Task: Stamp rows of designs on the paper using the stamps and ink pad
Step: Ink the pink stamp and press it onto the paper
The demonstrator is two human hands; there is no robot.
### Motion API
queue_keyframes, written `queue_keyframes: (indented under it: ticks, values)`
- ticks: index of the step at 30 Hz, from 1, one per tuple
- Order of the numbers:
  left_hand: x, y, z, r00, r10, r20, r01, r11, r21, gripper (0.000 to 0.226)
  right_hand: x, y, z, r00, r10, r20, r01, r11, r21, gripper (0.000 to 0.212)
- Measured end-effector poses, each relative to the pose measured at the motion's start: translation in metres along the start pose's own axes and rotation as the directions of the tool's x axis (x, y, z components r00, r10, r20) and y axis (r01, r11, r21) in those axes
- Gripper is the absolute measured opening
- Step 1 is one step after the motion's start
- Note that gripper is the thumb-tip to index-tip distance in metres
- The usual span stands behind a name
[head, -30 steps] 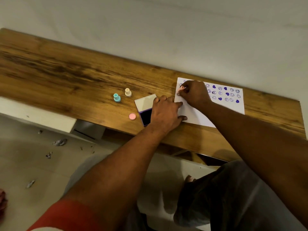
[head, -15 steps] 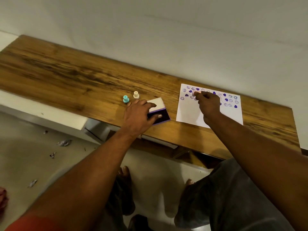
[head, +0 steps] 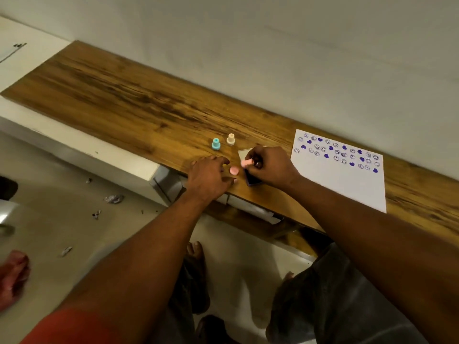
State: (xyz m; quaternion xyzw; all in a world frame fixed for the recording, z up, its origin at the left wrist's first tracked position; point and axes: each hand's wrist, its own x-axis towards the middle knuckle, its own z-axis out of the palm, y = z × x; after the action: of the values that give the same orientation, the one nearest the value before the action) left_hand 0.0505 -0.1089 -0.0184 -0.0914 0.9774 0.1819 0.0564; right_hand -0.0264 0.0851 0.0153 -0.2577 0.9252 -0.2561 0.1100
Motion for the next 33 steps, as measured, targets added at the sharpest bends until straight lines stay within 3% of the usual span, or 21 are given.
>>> queue_keyframes:
  ticks: [8, 18, 23, 33]
  values:
    - [0.001, 0.002, 0.013, 0.998, 0.015, -0.053, -0.021, 0.994, -0.106, 0.048, 0.017, -0.01, 0.017, 0.993, -0.087, 0.081, 0.098, 0.984, -0.147, 0.034]
    - [0.008, 0.006, 0.017, 0.997, -0.023, -0.075, 0.015, 0.994, -0.11, 0.035, 0.024, -0.017, 0.02, 0.969, -0.138, 0.204, 0.193, 0.941, -0.28, 0.03]
    - [0.014, 0.007, 0.015, 0.998, -0.033, -0.054, 0.029, 0.997, -0.071, 0.032, 0.031, -0.029, 0.014, 0.941, -0.144, 0.305, 0.269, 0.867, -0.42, 0.031]
    - [0.021, 0.007, 0.017, 0.999, -0.051, -0.01, 0.05, 0.998, -0.037, 0.027, 0.036, -0.051, 0.004, 0.832, -0.243, 0.499, 0.535, 0.592, -0.603, 0.019]
